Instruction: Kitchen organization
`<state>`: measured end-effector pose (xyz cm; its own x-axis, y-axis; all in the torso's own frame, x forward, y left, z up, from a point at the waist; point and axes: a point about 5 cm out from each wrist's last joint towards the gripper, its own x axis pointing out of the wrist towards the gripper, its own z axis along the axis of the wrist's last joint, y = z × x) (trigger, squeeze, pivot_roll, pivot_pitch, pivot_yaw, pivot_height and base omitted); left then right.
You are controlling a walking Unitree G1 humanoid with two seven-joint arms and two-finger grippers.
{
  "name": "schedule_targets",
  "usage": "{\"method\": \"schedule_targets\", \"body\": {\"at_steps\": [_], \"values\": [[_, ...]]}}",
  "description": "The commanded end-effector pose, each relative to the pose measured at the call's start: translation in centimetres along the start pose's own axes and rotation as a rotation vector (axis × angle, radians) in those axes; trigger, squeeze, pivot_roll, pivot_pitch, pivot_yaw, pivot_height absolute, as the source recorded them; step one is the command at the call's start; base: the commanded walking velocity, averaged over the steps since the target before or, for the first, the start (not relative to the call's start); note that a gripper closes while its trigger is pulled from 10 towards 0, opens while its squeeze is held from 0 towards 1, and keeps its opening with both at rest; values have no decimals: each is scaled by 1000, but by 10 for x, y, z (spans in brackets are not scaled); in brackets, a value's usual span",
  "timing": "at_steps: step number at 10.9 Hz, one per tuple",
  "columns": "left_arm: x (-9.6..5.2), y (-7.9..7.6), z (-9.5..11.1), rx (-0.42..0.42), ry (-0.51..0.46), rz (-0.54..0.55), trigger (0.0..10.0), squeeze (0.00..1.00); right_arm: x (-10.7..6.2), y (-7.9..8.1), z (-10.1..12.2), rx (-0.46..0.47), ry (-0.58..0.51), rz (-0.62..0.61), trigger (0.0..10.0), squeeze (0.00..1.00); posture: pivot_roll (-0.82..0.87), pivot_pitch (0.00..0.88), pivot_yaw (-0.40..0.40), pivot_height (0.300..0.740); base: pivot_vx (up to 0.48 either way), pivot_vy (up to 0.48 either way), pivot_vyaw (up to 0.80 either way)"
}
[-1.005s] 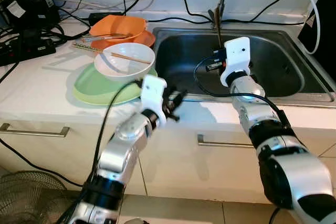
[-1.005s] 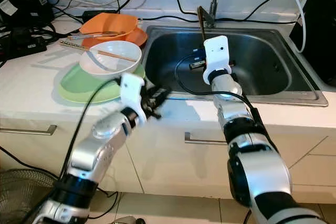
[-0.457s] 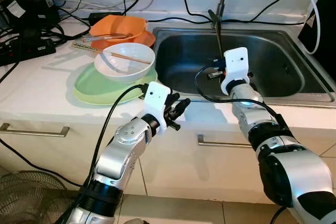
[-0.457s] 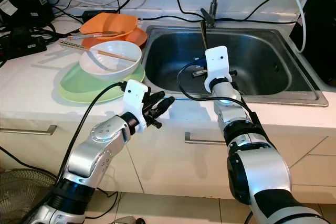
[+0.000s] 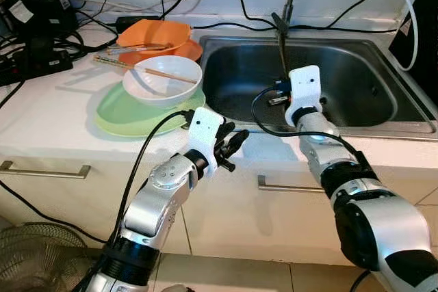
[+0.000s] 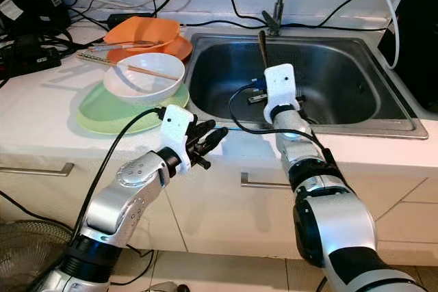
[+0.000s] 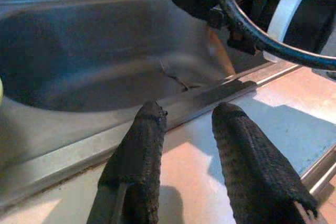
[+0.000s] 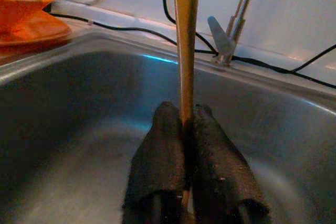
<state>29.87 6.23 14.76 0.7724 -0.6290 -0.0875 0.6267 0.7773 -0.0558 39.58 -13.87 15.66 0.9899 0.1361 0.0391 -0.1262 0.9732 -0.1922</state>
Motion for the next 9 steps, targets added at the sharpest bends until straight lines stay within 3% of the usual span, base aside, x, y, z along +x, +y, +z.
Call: {"method": "schedule_targets", "body": {"at_steps": [1, 2, 3, 9], "values": [[-2, -2, 0, 13, 9, -6, 10000, 0, -1, 2, -1, 0, -1, 4, 10000, 94, 173, 0, 27, 740, 0, 0, 0], [-2, -2, 0, 13, 9, -6, 10000, 0, -1, 2, -1, -4, -2, 3, 10000, 94, 173, 0, 27, 740, 0, 0, 0], [-1, -2, 0, 16, 7, -7, 10000, 0, -1, 1, -2, -4, -3, -6, 10000, 0, 172, 0, 30, 740, 0, 0, 0], [0, -2, -1, 17, 5, -7, 10000, 0, -7, 3, -11, -11, -5, -1, 10000, 0, 160, 0, 37, 740, 0, 0, 0]]}}
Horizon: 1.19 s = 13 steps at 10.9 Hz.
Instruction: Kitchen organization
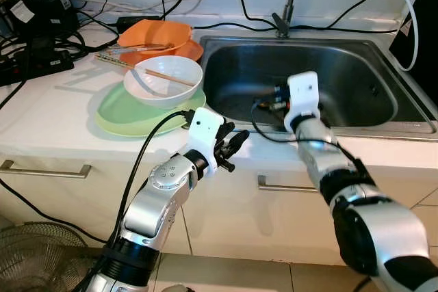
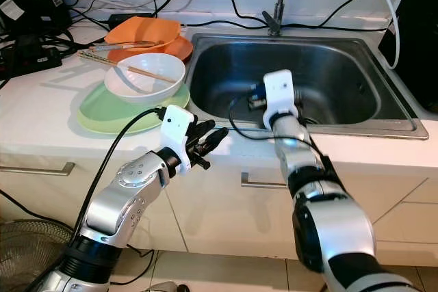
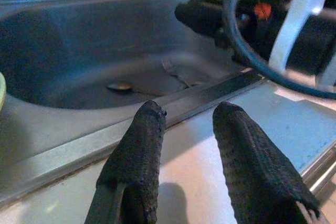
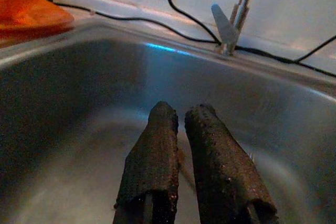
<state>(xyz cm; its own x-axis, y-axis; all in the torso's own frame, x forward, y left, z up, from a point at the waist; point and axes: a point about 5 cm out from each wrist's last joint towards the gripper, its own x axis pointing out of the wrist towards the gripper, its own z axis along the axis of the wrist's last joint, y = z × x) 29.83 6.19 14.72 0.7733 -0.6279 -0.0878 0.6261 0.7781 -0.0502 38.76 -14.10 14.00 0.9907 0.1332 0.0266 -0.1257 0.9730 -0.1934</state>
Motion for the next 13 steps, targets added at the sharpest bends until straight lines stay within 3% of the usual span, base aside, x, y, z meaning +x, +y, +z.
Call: {"method": "schedule_targets", "body": {"at_steps": [1, 3, 5, 6, 7, 8, 9, 11, 13], "values": [[1, -1, 1, 8, -12, 6, 10000, 0, 0, 3, 8, -11, -64, 12, 10000, 0, 158, 0, 36, 740, 0, 0, 0], [1, 7, 11, -11, -95, 79, 10000, 0, -4, 3, 21, 10, -207, 21, 10000, 0, 141, 0, 34, 740, 0, 0, 0], [2, 11, 21, -17, -155, 111, 10000, 0, -13, 2, 25, 35, -278, 16, 10000, 0, 138, 0, 33, 740, 0, 0, 0], [3, 15, 28, -25, -208, 150, 10000, 0, -21, 3, 27, 49, -317, 20, 10000, 620, 121, 0, 32, 740, 0, 0, 0], [1, 24, 38, -40, -281, 225, 10000, 0, -32, 8, 29, 85, -338, 26, 10000, 1000, 111, 0, 34, 740, 0, 0, 0], [-1, 28, 41, -13, -319, 273, 10000, 0, -36, 13, 25, 101, -326, 29, 10000, 851, 105, 0, 36, 740, 0, 0, 0], [-3, 35, 51, 10, -363, 310, 10000, 0, -40, 19, 17, 107, -298, 32, 10000, 0, 104, 0, 36, 740, 0, 0, 0], [-14, 56, 68, 34, -410, 423, 10000, 0, -48, 31, 10, 131, -250, 49, 10000, 0, 111, 0, 38, 740, 0, 0, 0], [-38, 103, 70, 124, -364, 640, 10000, 0, -48, 38, 11, 149, -232, 58, 10000, 0, 114, 0, 41, 740, 0, 0, 0]]}}
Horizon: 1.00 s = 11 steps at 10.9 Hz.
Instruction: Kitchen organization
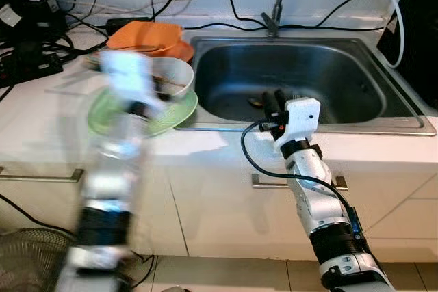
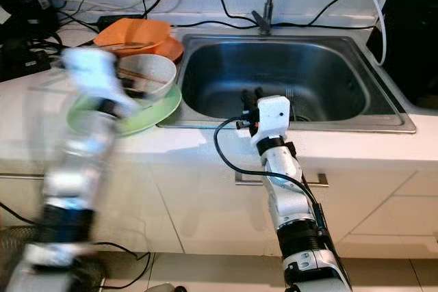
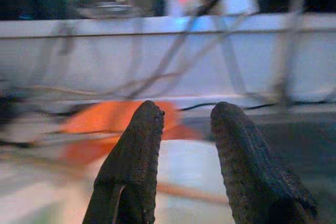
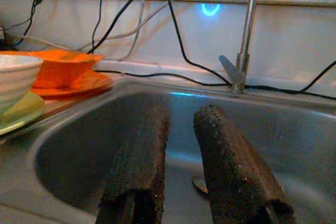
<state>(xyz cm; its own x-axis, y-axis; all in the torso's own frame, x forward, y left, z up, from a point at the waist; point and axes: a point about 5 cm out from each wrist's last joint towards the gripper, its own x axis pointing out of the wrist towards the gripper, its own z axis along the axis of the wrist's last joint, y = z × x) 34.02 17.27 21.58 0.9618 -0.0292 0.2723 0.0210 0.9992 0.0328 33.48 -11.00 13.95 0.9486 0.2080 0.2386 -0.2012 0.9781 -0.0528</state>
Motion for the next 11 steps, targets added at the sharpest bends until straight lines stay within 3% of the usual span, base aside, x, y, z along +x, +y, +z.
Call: {"method": "schedule_targets", "body": {"at_steps": [1, 3, 5, 11], "values": [[1, 12, -3, 18, 18, 47, 10000, 0, 0, 3, 2, 2, 1, 5, 10000, 0, 119, 0, 39, 740, 0, 0, 0], [-3, 30, -9, 43, 51, 92, 10000, 0, -1, 6, 0, 10, 20, 8, 10000, 0, 124, 0, 40, 740, 0, 0, 0], [-8, 34, -21, 4, 108, 83, 10000, 0, -2, 10, 0, 19, 27, 13, 10000, 0, 120, 0, 42, 740, 0, 0, 0], [-14, 18, -37, -59, 203, -5, 10000, 0, -1, 13, 0, 24, 33, 20, 10000, 0, 115, 0, 48, 740, 0, 0, 0]]}}
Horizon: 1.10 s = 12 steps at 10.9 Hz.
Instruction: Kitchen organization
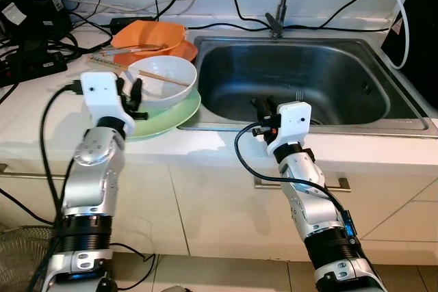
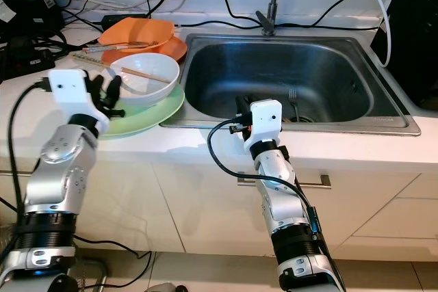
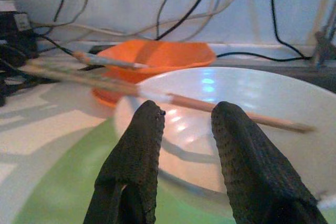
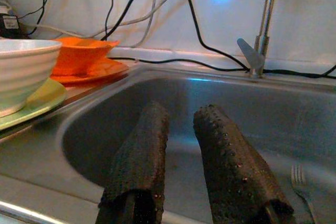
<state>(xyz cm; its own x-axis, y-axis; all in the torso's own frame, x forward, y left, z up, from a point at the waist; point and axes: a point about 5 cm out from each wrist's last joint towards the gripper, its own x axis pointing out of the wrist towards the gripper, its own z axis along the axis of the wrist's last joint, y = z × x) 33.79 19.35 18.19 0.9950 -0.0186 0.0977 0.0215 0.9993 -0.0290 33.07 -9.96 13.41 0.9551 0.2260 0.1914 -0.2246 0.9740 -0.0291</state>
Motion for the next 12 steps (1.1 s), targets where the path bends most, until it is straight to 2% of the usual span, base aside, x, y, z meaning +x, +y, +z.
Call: {"method": "schedule_targets", "body": {"at_steps": [1, 9, 12], "values": [[-2, -6, -5, -4, 33, -33, 10000, 0, 2, 2, 5, -4, -14, 2, 10000, 0, 115, 0, 47, 740, 0, 0, 0], [3, -40, 15, -50, -33, -152, 10000, 0, 4, -1, 6, -6, -14, -11, 10000, 0, 115, 0, 48, 740, 0, 0, 0], [-3, -36, 47, -94, -222, -116, 10000, 0, 5, 0, 6, 5, -17, -14, 10000, 0, 128, 0, 46, 740, 0, 0, 0]]}}
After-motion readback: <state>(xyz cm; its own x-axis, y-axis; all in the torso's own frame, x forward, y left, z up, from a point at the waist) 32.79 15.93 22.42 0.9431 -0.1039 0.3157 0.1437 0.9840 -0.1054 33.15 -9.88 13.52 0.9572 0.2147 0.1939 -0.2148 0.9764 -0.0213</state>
